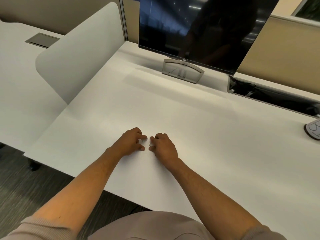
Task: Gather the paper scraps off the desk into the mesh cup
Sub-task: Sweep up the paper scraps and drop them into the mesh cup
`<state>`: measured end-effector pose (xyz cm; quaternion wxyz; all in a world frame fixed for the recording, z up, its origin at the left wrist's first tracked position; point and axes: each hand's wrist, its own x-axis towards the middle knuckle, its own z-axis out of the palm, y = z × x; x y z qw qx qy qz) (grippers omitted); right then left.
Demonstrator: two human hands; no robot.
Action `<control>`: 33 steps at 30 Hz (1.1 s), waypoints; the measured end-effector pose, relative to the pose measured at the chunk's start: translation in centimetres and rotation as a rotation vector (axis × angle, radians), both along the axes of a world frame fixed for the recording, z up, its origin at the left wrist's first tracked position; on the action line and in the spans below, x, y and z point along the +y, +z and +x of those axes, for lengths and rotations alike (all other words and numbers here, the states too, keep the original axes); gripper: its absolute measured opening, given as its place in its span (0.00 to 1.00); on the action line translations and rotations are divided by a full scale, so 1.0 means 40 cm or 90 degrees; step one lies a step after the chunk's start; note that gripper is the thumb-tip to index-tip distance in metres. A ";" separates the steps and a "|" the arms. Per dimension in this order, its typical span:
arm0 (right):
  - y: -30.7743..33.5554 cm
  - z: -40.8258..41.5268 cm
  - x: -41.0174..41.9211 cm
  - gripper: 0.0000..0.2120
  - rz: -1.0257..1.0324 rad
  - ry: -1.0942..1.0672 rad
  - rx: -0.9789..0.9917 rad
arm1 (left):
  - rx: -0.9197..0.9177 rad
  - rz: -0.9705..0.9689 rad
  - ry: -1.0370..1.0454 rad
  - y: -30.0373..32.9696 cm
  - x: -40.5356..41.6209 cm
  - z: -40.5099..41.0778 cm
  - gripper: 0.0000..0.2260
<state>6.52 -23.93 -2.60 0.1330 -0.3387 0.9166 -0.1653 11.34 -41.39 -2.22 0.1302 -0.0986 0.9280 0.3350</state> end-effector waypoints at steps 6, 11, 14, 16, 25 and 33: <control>0.016 0.007 -0.026 0.08 0.001 0.008 -0.008 | 0.055 -0.032 -0.019 0.009 0.011 -0.002 0.10; 0.024 0.015 -0.034 0.10 0.014 0.008 0.008 | 0.073 -0.076 -0.045 0.010 0.019 0.002 0.07; 0.023 0.014 -0.036 0.11 0.007 -0.001 0.004 | 0.062 -0.104 -0.049 0.007 0.024 0.003 0.09; 0.022 0.015 -0.039 0.11 0.003 -0.010 -0.007 | 0.056 -0.121 -0.042 0.005 0.030 0.004 0.10; 0.015 -0.001 -0.037 0.09 -0.152 -0.184 -0.168 | 0.116 -0.142 -0.009 -0.024 0.064 0.034 0.11; 0.021 -0.019 -0.021 0.06 -0.262 -0.285 -0.295 | 0.117 0.064 0.217 -0.001 0.045 0.030 0.09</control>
